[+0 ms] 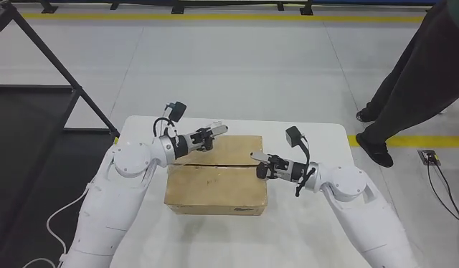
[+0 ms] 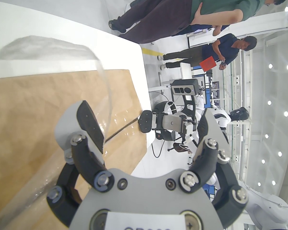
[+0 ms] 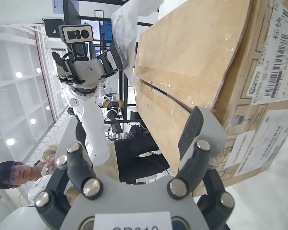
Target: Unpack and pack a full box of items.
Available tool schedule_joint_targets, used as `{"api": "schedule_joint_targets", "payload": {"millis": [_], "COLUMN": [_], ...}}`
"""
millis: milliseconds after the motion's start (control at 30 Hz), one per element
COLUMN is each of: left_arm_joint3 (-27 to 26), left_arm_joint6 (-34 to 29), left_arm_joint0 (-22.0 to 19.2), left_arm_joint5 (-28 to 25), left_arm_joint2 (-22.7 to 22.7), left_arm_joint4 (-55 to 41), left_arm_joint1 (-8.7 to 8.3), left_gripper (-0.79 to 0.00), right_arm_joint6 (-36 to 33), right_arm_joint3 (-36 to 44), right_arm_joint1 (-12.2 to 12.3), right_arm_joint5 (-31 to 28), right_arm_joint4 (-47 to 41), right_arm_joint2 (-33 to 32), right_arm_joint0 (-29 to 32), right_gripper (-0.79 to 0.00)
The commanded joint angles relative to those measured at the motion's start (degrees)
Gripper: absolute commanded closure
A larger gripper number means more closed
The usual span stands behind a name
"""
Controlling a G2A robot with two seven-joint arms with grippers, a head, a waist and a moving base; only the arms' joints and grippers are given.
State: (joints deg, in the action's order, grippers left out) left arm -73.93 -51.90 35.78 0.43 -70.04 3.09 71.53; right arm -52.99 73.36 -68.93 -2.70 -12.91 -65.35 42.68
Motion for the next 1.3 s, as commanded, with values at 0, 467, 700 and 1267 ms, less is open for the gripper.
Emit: {"api": "schedule_joint_targets", "payload": {"millis": [0, 467, 700, 1267], "left_arm_joint3": [-0.1, -8.8, -11.1, -3.4], "left_arm_joint6": [-0.2, -2.7, 1.7, 1.4], "left_arm_joint0": [0.1, 5.1, 6.8, 5.0], "left_arm_joint5": [0.4, -2.4, -2.4, -0.7], "left_arm_joint2": [0.4, 1.4, 2.0, -12.6], "left_arm_joint4": [-0.5, 4.0, 5.4, -11.3], "left_arm_joint1": [0.02, -1.13, -1.18, -3.30], "left_gripper": [-0.785, -0.785, -0.785, -0.785], "right_arm_joint6": [0.0, -0.3, -0.6, -1.2], "right_arm_joint3": [0.1, -1.2, -1.9, -2.6], "right_arm_joint1": [0.0, 0.0, -0.1, 0.1], "right_arm_joint5": [0.0, -0.4, -0.9, -1.3], "right_arm_joint4": [-0.1, -0.7, -1.0, -1.2], "right_arm_joint2": [0.0, 0.3, 0.6, 0.4], "right_arm_joint0": [0.1, -1.0, -1.7, -1.6], "right_gripper": [-0.785, -0.785, -0.785, -0.785]}}
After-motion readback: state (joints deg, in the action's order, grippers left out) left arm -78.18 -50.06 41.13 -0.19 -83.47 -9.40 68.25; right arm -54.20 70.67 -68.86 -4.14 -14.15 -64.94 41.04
